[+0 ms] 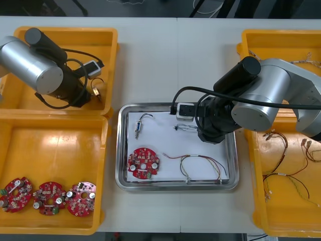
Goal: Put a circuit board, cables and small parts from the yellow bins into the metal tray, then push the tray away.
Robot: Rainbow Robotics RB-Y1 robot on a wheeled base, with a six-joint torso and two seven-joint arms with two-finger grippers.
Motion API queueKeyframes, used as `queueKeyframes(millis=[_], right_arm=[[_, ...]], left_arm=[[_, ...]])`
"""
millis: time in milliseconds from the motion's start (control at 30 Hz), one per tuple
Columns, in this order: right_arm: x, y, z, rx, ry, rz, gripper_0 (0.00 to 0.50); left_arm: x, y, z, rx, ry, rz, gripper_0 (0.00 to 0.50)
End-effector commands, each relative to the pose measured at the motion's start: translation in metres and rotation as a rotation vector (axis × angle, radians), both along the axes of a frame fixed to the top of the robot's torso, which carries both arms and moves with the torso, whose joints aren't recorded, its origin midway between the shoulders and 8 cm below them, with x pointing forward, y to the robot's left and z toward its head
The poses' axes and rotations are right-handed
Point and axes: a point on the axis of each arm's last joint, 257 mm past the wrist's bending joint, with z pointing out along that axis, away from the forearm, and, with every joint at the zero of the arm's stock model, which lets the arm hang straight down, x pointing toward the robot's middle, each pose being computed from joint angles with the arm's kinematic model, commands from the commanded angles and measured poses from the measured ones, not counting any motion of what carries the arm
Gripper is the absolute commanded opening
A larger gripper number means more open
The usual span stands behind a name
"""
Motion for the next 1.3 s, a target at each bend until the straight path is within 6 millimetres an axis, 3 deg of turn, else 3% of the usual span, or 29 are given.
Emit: queueKeyframes(millis=[33, 300, 333, 367, 400, 700, 967, 1100, 1300], right_arm=[[0.010, 0.016, 0.020, -0.013, -0.075, 0.068, 0.487], [0.011, 0.025, 0.040, -0.029, -0.166, 0.108, 0.500], [0.009, 0.025, 0.045, -0.028, -0.173, 0.110, 0.500], [0.009, 0.024, 0.048, -0.028, -0.175, 0.107, 0.500], [0.008, 0.022, 0.054, -0.031, -0.178, 0.101, 0.500], [-0.018, 0.002, 0.079, -0.058, -0.081, 0.034, 0.500], [-0.049, -0.044, 0.104, -0.054, 0.009, -0.084, 0.500], [-0.058, -0.074, 0.112, -0.057, 0.019, -0.185, 0.500], [-0.058, -0.092, 0.133, 0.098, 0.005, -0.384, 0.500]], left_arm=[[0.008, 0.015, 0.012, 0.117, -0.025, -0.111, 0.500], [0.007, 0.014, 0.012, 0.112, -0.023, -0.110, 0.500], [0.007, 0.013, 0.011, 0.109, -0.022, -0.110, 0.401], [0.006, 0.012, 0.011, 0.105, -0.020, -0.111, 0.221], [0.006, 0.012, 0.011, 0.101, -0.018, -0.110, 0.000], [0.005, 0.011, 0.010, 0.088, -0.013, -0.100, 0.000], [0.006, 0.019, 0.016, 0.095, -0.016, -0.084, 0.000], [0.007, 0.020, 0.026, 0.095, -0.011, -0.072, 0.000], [0.006, 0.021, 0.046, 0.079, -0.007, -0.048, 0.000]])
